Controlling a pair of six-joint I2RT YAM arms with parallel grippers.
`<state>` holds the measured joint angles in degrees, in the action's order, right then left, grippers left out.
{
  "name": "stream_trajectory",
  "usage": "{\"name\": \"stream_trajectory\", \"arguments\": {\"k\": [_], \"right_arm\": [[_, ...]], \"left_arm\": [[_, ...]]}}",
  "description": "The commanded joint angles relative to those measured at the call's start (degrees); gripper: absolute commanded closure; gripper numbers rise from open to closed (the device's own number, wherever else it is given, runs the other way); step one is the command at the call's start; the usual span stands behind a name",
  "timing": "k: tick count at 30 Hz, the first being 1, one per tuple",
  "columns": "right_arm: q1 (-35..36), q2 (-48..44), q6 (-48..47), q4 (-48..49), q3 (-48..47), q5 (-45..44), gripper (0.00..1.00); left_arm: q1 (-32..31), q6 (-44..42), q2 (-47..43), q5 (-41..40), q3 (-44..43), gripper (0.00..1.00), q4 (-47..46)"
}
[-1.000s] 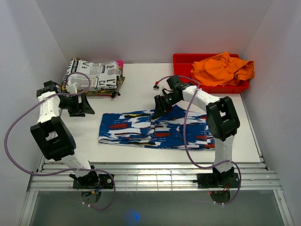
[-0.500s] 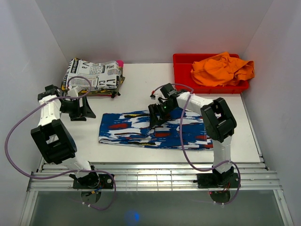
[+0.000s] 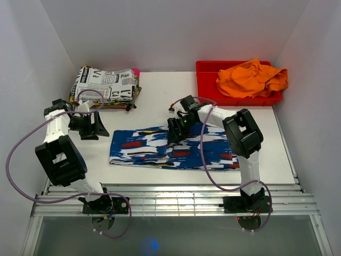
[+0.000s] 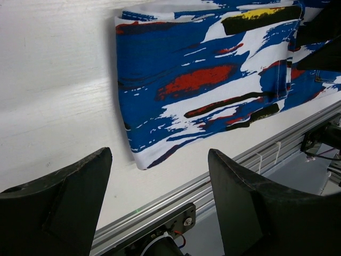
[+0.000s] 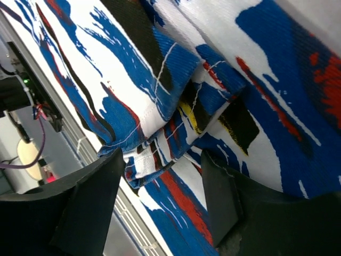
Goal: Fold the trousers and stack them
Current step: Fold the trousers
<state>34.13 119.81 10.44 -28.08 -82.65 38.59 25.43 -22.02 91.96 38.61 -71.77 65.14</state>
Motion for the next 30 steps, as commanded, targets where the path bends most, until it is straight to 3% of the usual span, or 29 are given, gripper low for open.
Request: {"name": "stream_trajectory", "arguments": {"k": [1, 6, 19, 30], "right_arm": [[1.55, 2.80, 1.43, 0.92, -1.10, 3.85, 0.39], [1.64, 3.33, 1.60, 0.83, -2.78, 6.41, 0.43], [1.20, 2.09, 3.27, 1.00, -4.00, 3.69, 0.39], [1.20, 5.08, 4.68, 2.50, -6.82, 5.97, 0.43]], "left_arm": [[0.58, -0.74, -4.07, 0.41, 0.66, 0.16, -0.63], [0.76, -1.09, -5.04, 0.15, 1.98, 0.16, -0.46], [1.20, -2.06, -4.95, 0.15, 1.81, 0.16, 0.16], [1.29, -1.89, -3.81, 0.32, 1.54, 0.16, 0.33]]}}
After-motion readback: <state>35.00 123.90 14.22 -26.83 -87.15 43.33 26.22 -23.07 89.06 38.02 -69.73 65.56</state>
